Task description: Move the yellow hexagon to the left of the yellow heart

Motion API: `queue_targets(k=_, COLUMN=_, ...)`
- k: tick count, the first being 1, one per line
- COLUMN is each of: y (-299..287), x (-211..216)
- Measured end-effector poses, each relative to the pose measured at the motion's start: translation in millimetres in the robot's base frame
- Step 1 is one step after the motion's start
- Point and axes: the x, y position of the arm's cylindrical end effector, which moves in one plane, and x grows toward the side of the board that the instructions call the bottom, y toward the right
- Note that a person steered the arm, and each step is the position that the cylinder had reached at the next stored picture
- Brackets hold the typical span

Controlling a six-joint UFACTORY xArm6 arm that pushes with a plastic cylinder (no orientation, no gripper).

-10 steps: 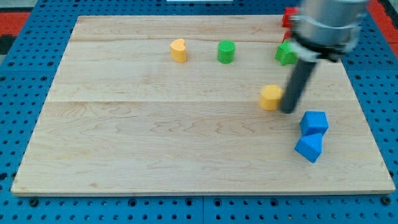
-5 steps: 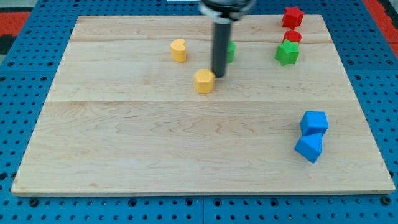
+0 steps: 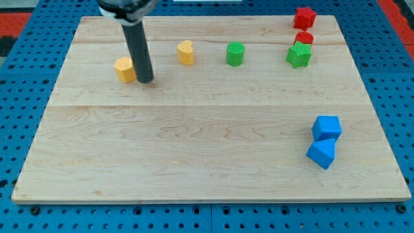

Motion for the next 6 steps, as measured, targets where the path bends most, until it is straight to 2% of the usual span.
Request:
queue_targets(k=1, y=-50, x=4)
queue_targets(k=2, y=-73, x=-30)
queue_targets(k=3, y=-62, x=-54)
queue_targets(k=5, y=-47, x=-68)
queue_targets(k=6, y=15, x=6)
